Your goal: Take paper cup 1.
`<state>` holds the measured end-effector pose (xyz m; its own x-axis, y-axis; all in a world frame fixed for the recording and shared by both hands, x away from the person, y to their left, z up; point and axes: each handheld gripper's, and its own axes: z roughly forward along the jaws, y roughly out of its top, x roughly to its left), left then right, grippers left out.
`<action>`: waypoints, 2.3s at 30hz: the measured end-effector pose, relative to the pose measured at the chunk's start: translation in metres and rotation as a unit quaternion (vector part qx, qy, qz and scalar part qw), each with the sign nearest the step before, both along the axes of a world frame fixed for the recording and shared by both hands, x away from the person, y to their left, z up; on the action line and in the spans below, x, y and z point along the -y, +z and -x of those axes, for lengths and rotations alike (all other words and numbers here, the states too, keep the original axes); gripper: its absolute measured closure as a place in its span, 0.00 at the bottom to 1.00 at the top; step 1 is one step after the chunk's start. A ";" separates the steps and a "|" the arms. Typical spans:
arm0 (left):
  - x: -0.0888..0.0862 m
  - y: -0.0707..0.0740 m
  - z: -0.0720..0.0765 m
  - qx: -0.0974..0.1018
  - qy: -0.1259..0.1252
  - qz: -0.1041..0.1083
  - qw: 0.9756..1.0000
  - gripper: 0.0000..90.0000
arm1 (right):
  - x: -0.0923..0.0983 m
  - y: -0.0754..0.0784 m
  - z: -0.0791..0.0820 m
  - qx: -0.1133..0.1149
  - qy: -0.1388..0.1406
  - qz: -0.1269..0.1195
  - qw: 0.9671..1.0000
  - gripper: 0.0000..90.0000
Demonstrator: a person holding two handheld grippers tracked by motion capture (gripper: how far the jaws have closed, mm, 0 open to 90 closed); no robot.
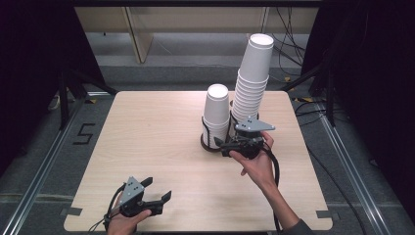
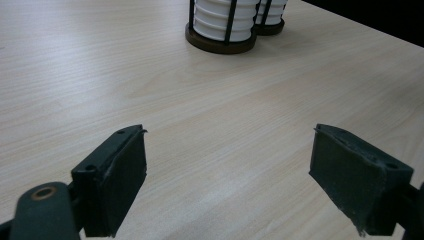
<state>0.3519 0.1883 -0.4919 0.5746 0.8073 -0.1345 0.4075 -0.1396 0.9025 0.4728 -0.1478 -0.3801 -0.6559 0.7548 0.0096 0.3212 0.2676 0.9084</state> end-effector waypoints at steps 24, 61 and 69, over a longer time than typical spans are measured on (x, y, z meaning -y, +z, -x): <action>0.000 -0.001 0.000 -0.002 0.004 0.001 1.000 0.16 | -0.026 0.027 -0.051 0.006 -0.064 -0.006 0.998 0.18; 0.003 -0.002 0.001 -0.008 0.001 -0.003 1.000 0.16 | -0.051 0.059 -0.075 0.021 -0.120 -0.022 0.992 0.21; 0.003 -0.001 0.001 -0.009 -0.003 -0.006 1.000 0.16 | -0.045 0.101 -0.064 0.053 -0.105 -0.046 0.992 0.21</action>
